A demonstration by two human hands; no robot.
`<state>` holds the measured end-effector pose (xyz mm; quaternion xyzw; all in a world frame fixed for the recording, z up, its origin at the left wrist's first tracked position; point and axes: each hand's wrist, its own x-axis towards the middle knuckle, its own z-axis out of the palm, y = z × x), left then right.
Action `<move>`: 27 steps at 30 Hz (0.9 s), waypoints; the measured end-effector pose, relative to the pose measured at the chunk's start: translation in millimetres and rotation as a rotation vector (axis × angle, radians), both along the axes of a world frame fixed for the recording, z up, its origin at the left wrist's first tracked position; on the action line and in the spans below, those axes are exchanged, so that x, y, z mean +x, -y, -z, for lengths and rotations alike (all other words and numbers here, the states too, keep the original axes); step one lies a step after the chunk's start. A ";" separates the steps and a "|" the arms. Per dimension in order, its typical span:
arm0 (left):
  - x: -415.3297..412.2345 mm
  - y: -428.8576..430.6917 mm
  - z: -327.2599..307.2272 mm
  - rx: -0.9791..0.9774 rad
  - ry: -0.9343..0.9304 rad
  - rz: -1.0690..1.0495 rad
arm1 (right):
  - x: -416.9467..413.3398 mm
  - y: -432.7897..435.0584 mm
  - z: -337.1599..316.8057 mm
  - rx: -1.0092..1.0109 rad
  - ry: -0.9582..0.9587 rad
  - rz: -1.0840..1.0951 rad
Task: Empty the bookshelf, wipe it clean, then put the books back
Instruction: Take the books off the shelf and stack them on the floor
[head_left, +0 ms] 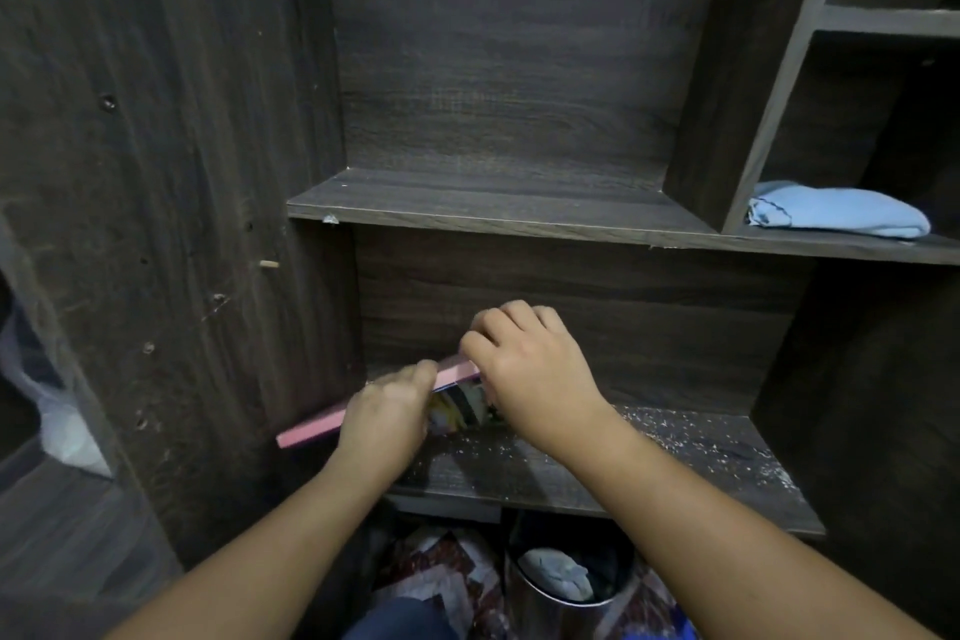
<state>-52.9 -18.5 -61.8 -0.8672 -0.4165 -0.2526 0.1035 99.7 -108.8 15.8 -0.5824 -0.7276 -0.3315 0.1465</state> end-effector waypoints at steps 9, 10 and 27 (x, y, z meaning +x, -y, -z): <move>33.0 46.4 -41.5 0.241 -0.123 0.166 | 25.4 32.5 1.9 -0.147 -0.047 0.277; 36.5 50.4 -46.5 0.275 -0.101 0.196 | 29.9 38.7 -0.3 -0.114 -0.066 0.284; 119.0 131.7 -96.2 0.072 -0.424 0.285 | 107.7 172.9 -13.2 -0.410 -0.233 0.568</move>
